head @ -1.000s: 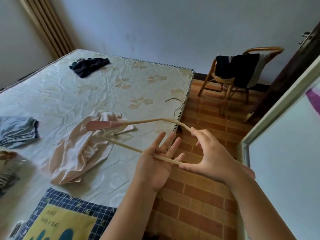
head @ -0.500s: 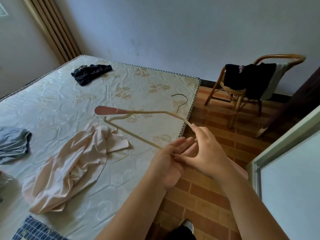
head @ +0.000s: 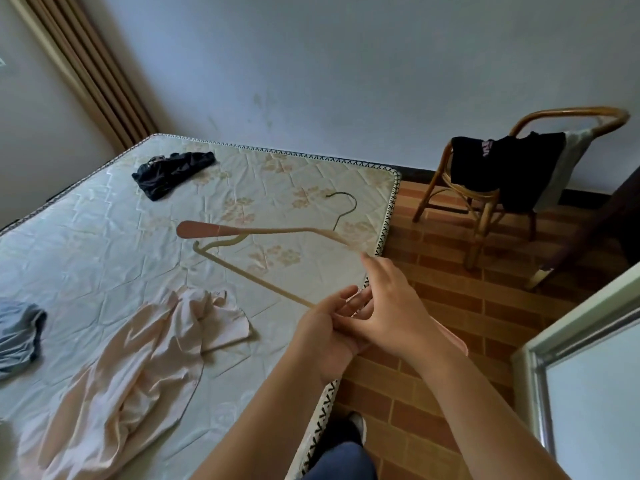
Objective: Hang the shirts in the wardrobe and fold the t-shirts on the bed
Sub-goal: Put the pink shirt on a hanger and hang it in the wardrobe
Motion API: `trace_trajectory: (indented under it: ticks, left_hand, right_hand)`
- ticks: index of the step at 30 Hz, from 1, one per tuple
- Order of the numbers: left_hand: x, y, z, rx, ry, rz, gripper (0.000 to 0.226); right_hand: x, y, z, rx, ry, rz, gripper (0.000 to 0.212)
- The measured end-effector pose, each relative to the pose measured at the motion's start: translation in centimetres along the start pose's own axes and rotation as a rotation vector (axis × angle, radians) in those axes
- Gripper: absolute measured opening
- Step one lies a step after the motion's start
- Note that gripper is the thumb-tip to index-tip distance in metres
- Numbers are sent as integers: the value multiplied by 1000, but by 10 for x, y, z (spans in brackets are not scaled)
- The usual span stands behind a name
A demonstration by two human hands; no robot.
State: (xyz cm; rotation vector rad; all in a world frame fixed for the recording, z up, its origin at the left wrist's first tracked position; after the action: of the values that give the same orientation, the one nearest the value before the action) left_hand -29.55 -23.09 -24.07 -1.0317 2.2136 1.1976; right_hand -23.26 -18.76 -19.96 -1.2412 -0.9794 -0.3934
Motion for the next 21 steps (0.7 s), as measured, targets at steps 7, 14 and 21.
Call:
trace_trajectory:
  ticks: [7,14,21]
  left_hand:
    - [15,30,69,33,-23,62,19]
    - [111,8,158,35,47,55,22]
    - [223,-21,211,104,14,344,17]
  right_hand:
    - [-22,15,61,-15,-28,6,104]
    - [-130,59,104,-42,14,34,98]
    - [-261,111,110,-205,102,132,97]
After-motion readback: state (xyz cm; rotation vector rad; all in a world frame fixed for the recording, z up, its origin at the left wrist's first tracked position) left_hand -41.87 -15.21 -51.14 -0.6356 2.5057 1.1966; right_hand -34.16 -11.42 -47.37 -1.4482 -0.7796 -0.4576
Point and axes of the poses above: each hand's wrist, its own z-axis towards the middle knuckle, its own x-axis out of the back of the hand, y = z × x, the point moved 8 cm from there along z, towards the middle knuckle, and after that the axes turned 4 degrees about -x, right-handed, at the moved point
